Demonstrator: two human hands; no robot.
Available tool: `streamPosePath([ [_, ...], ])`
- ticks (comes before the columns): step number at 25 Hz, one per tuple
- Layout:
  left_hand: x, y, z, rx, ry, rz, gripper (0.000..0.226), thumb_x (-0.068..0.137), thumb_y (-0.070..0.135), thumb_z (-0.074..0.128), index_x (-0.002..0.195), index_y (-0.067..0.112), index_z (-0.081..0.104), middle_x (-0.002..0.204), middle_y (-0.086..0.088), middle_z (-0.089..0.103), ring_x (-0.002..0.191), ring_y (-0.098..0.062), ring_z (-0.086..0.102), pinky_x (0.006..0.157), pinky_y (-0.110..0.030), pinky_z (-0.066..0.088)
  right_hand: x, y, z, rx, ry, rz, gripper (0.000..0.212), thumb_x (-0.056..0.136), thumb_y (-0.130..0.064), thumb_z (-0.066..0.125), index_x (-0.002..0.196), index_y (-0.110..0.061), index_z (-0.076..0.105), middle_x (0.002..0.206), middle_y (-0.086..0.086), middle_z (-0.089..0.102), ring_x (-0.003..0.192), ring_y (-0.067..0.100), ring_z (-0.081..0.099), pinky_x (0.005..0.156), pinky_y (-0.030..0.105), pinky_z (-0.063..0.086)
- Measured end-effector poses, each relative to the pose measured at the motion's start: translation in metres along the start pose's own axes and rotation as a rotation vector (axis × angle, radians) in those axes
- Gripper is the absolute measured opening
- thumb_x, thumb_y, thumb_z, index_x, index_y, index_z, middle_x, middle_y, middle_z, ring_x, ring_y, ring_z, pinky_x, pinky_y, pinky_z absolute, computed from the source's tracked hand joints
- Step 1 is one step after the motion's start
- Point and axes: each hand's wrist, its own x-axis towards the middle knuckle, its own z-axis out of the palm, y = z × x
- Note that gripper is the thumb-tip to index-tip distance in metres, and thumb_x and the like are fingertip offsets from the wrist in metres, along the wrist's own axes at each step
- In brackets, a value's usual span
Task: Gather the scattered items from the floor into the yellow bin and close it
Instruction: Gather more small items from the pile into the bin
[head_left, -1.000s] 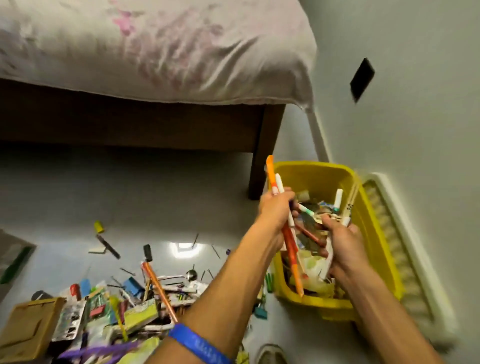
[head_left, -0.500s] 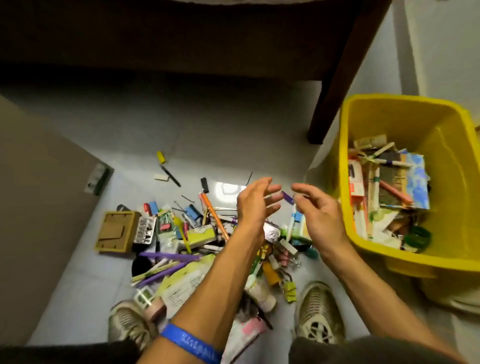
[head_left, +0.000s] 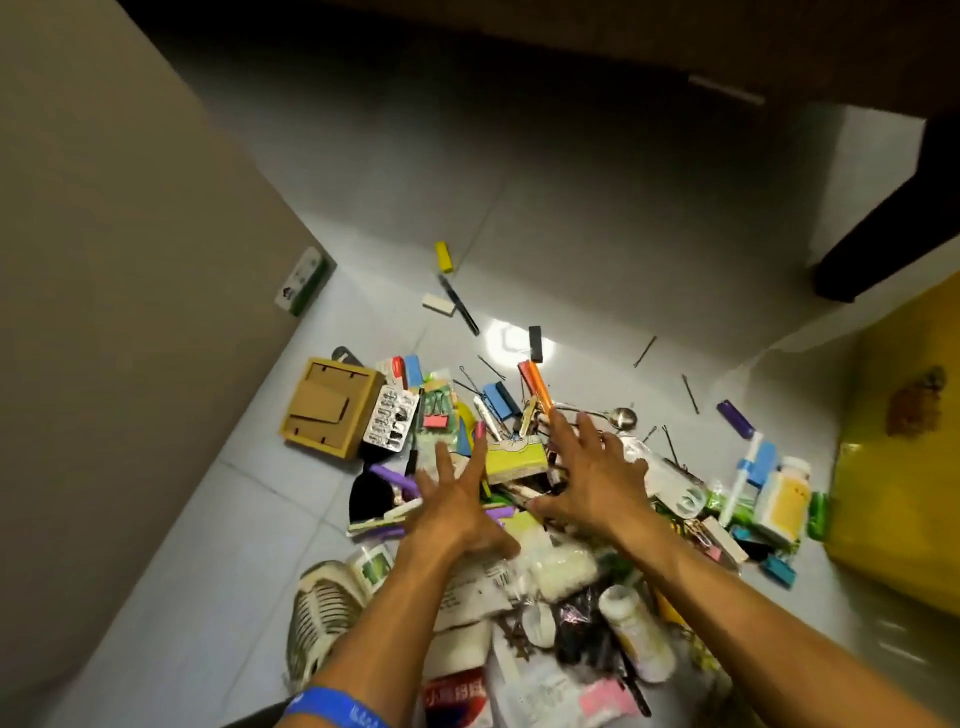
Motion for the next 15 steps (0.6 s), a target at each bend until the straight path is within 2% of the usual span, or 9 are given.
streamPosePath([
  [1,0.004,-0.003,0.004,-0.024,0.044,0.016,0.133,0.061,0.039,0.086,0.142,0.060,-0.017,0.160,0.002,-0.026,0.146,-0.043,-0.015,0.111,-0.066,0.022,0.005,-0.007,0.009,-0.068,0.038,-0.044,0.118,0.063,-0.071,0.071,0.149,-0.041,-0.004,0.158,0.004,0.015,0.137,0.039,0.026,0.100,0.063,0.035],
  [3,0.009,-0.004,0.011,-0.066,0.246,0.078,0.110,0.066,0.045,0.082,0.148,0.053,0.009,0.158,-0.001,0.003,0.143,-0.041,0.012,0.106,-0.057,0.035,0.008,-0.016,0.023,-0.060,0.084,-0.103,0.102,0.068,-0.062,0.073,0.145,-0.036,0.011,0.139,0.009,0.038,0.115,0.032,0.044,0.086,0.049,0.048],
  [5,0.013,-0.003,0.016,-0.106,0.416,0.116,0.086,0.072,0.038,0.080,0.143,0.043,0.033,0.143,-0.008,0.027,0.127,-0.032,0.036,0.096,-0.045,0.044,0.005,-0.021,0.034,0.000,0.082,-0.166,0.083,0.074,-0.055,0.070,0.139,-0.034,0.022,0.121,0.008,0.052,0.096,0.026,0.054,0.071,0.036,0.049],
  [7,0.016,-0.002,0.012,-0.163,0.473,0.147,0.060,0.075,0.030,0.078,0.127,0.039,0.050,0.130,-0.005,0.040,0.109,-0.027,0.051,0.085,-0.038,0.050,0.003,-0.017,0.033,0.135,0.083,-0.231,0.068,0.076,-0.052,0.068,0.132,-0.035,0.033,0.112,0.000,0.060,0.087,0.019,0.058,0.064,0.031,0.046],
  [9,0.015,0.000,-0.004,-0.268,0.523,0.196,0.024,0.080,0.028,0.072,0.095,0.037,0.056,0.114,0.002,0.048,0.089,-0.022,0.058,0.072,-0.034,0.053,0.001,-0.008,0.022,0.383,0.063,-0.238,0.060,0.079,-0.049,0.071,0.129,-0.037,0.041,0.111,-0.009,0.064,0.088,0.011,0.061,0.067,0.026,0.049],
  [10,0.013,0.002,-0.015,-0.331,0.543,0.216,0.019,0.082,0.024,0.068,0.085,0.036,0.054,0.104,0.005,0.052,0.083,-0.018,0.058,0.067,-0.030,0.052,0.000,-0.005,0.015,0.483,0.062,-0.225,0.058,0.081,-0.045,0.073,0.130,-0.039,0.044,0.110,-0.013,0.065,0.089,0.005,0.062,0.069,0.021,0.049],
  [13,-0.001,0.008,-0.045,-0.511,0.551,0.245,0.021,0.084,0.015,0.062,0.073,0.033,0.057,0.077,0.009,0.060,0.073,-0.013,0.059,0.061,-0.024,0.047,-0.007,-0.007,-0.008,0.708,0.082,-0.217,0.050,0.086,-0.035,0.072,0.131,-0.041,0.052,0.108,-0.017,0.068,0.090,-0.007,0.063,0.068,0.008,0.048],
  [15,-0.017,0.014,-0.062,-0.652,0.502,0.241,0.011,0.083,0.016,0.061,0.075,0.022,0.065,0.075,-0.001,0.066,0.075,-0.021,0.064,0.066,-0.031,0.053,-0.016,-0.006,-0.029,0.895,0.028,-0.184,0.040,0.085,-0.035,0.072,0.122,-0.043,0.058,0.106,-0.016,0.069,0.092,-0.003,0.065,0.069,0.011,0.051],
])
